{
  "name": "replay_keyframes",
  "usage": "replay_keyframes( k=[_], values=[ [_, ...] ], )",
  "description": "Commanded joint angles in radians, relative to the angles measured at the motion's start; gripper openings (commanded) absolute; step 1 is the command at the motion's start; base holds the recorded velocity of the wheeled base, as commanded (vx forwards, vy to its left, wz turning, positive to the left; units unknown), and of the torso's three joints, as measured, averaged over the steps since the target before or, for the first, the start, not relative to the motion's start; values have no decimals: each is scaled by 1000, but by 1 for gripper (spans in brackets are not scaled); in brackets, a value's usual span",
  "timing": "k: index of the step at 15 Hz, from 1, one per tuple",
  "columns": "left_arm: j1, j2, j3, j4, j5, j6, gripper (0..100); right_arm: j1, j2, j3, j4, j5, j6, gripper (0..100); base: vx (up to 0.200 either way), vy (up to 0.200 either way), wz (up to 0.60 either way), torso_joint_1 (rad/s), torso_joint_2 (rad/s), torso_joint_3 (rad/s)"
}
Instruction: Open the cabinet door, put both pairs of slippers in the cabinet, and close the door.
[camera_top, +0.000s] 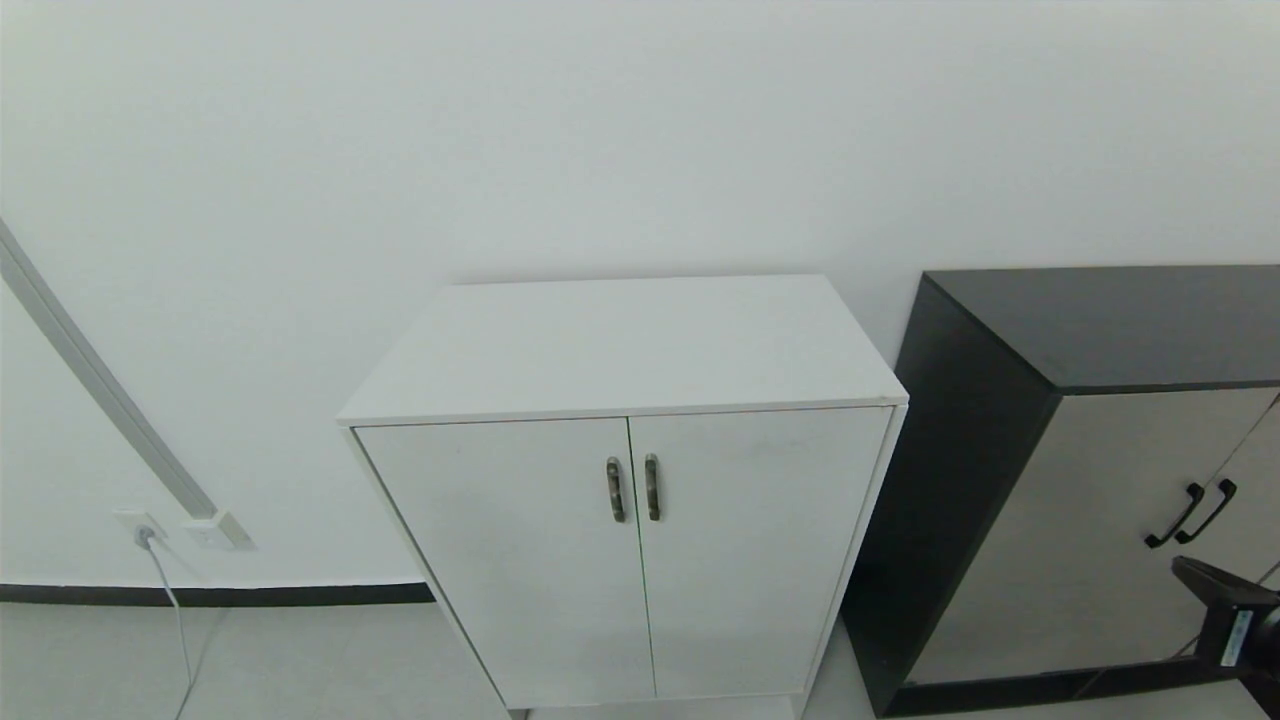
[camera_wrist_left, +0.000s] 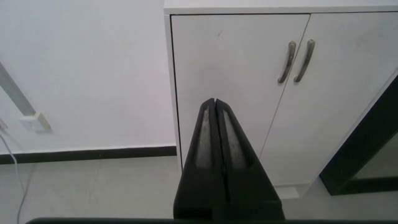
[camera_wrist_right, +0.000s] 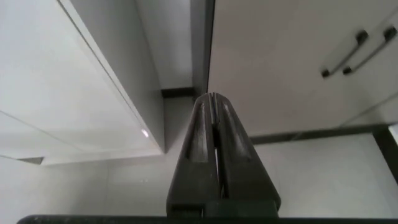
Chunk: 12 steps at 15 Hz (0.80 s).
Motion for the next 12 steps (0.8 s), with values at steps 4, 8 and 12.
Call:
replay_keyframes(
  k=[4,8,12],
  values=[
    [0,1,0,0,1,-1,0,-67,-296,1,208,48,1,0,0,0,0,0,0,0],
    [0,1,0,0,1,-1,0,-67,-509,1,427,49,1,0,0,0,0,0,0,0],
    [0,1,0,0,1,-1,0,-65,-709,0,647,71,2,0,0,0,0,0,0,0]
  ],
)
